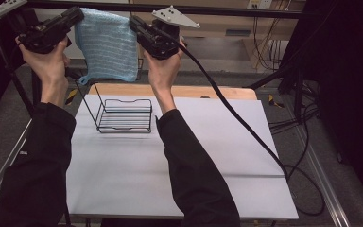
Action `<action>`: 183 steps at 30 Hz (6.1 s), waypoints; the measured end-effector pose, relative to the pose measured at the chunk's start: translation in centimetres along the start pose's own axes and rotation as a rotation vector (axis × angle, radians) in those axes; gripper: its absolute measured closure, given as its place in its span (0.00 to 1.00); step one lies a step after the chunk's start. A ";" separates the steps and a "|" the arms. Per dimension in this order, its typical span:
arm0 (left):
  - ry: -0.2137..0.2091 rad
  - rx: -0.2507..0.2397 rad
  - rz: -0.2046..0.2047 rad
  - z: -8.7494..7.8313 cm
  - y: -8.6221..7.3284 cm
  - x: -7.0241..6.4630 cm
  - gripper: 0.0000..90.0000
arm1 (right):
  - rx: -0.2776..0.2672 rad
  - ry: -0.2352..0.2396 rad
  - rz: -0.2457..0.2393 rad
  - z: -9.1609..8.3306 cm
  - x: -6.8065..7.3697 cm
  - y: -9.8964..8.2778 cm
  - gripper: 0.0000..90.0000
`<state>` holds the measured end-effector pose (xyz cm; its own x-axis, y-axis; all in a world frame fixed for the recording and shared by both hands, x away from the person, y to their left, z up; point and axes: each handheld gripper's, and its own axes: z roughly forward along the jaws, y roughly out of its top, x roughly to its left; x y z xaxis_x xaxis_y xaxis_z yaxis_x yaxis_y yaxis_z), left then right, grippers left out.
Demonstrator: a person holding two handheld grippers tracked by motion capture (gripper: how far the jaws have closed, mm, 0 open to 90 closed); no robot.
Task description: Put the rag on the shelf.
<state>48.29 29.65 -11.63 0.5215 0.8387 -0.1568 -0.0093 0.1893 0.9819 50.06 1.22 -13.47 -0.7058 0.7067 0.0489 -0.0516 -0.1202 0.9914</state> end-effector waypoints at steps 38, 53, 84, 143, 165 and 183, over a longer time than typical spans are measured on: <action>0.037 0.053 0.021 0.1 -5.3 4.4 0.91 | 0.119 -0.005 -0.093 4.3 -0.9 -3.9 0.93; -0.024 0.083 -0.003 -2.1 -8.3 4.6 0.91 | 0.204 0.028 -0.065 2.7 -0.2 -6.2 0.93; -0.098 0.162 -0.034 -6.2 -9.9 3.8 0.90 | 0.283 0.163 -0.115 -0.8 1.8 -7.2 0.93; -0.026 0.567 0.106 -6.9 -13.5 0.8 0.99 | 0.520 0.276 -0.060 -1.4 2.5 -12.4 0.93; 0.036 0.548 0.070 -5.2 -15.7 2.0 0.99 | 0.515 0.196 -0.031 -0.6 1.4 -15.0 0.99; -0.021 0.505 0.094 -7.2 -12.9 -0.5 0.66 | 0.453 0.250 -0.041 -3.8 2.1 -11.3 0.53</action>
<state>42.01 30.46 -24.97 0.5549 0.8291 -0.0687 0.3538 -0.1604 0.9215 46.50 1.43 -25.03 -0.8595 0.5101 0.0334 0.1894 0.2571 0.9477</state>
